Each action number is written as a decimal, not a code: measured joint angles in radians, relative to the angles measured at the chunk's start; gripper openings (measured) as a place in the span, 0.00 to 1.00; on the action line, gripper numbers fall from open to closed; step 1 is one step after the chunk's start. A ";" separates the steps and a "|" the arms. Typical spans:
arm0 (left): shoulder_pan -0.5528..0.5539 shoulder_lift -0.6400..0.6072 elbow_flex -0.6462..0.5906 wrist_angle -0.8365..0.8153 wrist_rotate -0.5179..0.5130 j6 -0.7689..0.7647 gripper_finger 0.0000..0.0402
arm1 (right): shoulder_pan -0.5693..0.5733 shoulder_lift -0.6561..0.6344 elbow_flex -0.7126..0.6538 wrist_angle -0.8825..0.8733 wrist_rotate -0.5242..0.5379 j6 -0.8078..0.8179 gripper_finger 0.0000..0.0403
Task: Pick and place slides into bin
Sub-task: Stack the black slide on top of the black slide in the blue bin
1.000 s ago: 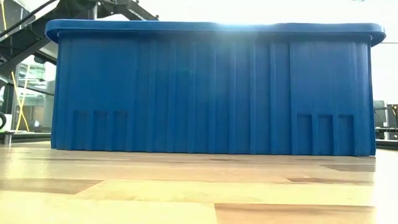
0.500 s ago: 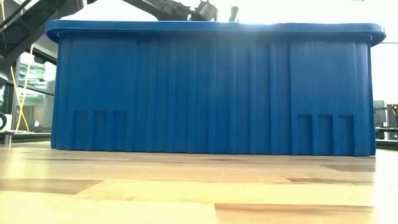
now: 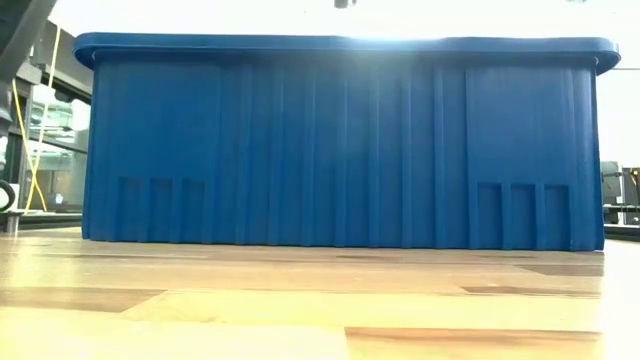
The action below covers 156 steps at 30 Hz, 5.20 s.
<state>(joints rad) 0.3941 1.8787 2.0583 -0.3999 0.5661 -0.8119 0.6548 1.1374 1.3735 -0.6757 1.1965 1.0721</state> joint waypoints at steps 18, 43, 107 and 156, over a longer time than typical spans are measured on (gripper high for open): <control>-0.270 -0.568 -0.321 -0.313 -0.729 0.103 0.06 | -0.063 0.000 0.000 -0.052 -0.079 0.001 0.39; -0.401 -1.373 -1.109 0.139 -0.611 0.178 0.06 | 0.065 0.243 -0.002 0.133 -0.604 0.377 0.38; -0.401 -1.706 -1.463 -0.082 -0.191 -0.076 0.06 | 0.248 0.542 0.000 1.179 0.169 -0.285 0.38; -1.372 -0.775 -1.098 0.101 -1.385 -0.445 0.06 | 0.360 0.365 -0.001 1.053 0.342 -0.781 0.38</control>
<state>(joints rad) -0.9780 1.1040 0.9600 -0.2985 -0.8193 -1.2564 1.0143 1.5028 1.3724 0.3778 1.5383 0.2912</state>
